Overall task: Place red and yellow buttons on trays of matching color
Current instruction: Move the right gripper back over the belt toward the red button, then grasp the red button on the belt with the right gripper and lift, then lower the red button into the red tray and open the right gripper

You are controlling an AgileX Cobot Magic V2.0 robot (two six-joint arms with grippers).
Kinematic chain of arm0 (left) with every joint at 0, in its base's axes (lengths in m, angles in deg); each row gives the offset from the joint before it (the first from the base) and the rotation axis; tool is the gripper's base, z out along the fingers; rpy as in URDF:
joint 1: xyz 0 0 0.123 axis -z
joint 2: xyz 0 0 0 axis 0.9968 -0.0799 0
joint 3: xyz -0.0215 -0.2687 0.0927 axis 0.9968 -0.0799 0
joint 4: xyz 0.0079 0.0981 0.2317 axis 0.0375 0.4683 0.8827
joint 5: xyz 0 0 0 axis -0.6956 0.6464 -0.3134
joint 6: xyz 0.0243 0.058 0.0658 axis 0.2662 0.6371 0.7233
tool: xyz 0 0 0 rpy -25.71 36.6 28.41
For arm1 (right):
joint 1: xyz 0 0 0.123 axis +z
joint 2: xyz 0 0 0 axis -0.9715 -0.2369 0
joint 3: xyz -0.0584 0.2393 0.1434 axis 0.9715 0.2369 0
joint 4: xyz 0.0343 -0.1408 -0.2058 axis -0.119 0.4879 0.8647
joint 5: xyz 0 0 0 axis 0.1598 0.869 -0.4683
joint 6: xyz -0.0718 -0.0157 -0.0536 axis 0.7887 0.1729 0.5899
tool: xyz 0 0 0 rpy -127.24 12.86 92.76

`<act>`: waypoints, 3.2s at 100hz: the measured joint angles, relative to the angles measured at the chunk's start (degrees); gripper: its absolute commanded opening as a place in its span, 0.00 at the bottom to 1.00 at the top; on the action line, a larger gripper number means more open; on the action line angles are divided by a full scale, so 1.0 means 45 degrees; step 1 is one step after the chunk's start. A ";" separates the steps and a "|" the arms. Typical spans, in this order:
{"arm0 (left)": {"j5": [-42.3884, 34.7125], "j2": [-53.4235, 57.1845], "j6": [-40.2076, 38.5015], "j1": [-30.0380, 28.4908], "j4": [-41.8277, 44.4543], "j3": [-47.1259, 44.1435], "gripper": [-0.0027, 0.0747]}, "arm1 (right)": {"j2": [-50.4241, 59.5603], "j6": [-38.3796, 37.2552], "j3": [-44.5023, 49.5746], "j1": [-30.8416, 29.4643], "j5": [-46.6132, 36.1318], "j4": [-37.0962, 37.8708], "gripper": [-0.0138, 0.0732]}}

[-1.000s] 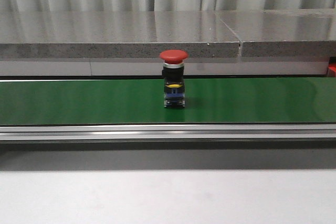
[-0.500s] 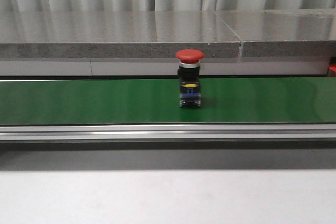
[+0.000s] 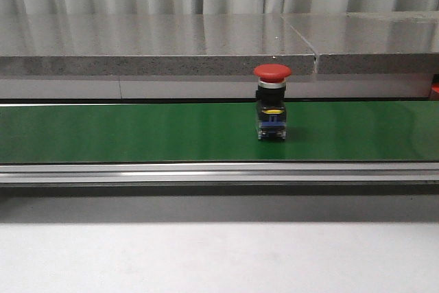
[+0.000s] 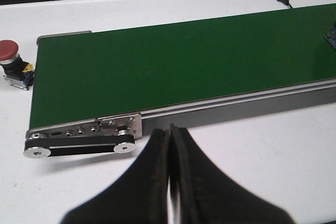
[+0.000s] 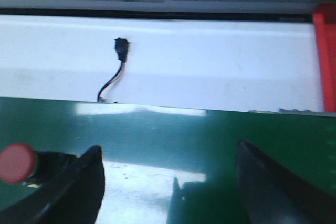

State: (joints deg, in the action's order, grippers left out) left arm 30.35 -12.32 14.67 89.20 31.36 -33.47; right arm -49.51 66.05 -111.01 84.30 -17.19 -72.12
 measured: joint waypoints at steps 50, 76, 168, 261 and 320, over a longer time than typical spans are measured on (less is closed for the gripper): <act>0.0000 0.0000 0.0000 0.0000 0.0000 0.0000 0.01 | -0.3792 0.1368 -0.4332 0.2564 0.4089 -0.0104 0.76; 0.0000 0.0000 0.0000 0.0000 0.0000 0.0000 0.01 | -0.5597 0.2271 -0.5303 0.2613 0.5413 -0.1588 0.76; 0.0000 0.0000 0.0000 0.0000 -0.0021 0.0000 0.01 | -0.7808 0.2524 -0.5448 0.2641 0.6089 -0.0402 0.53; 0.0000 0.0000 0.0000 0.0000 -0.0021 0.0000 0.01 | -0.7284 0.2034 -0.7688 0.0144 0.6186 -0.0240 0.35; 0.0000 0.0000 0.0000 0.0000 -0.0021 0.0000 0.01 | -0.7186 0.0504 -0.7789 -0.6019 0.4276 -0.0240 0.35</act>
State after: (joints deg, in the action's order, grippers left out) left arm 30.35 -12.32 14.67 89.20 31.27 -33.47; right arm -81.84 68.32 -146.06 57.21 2.06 -73.20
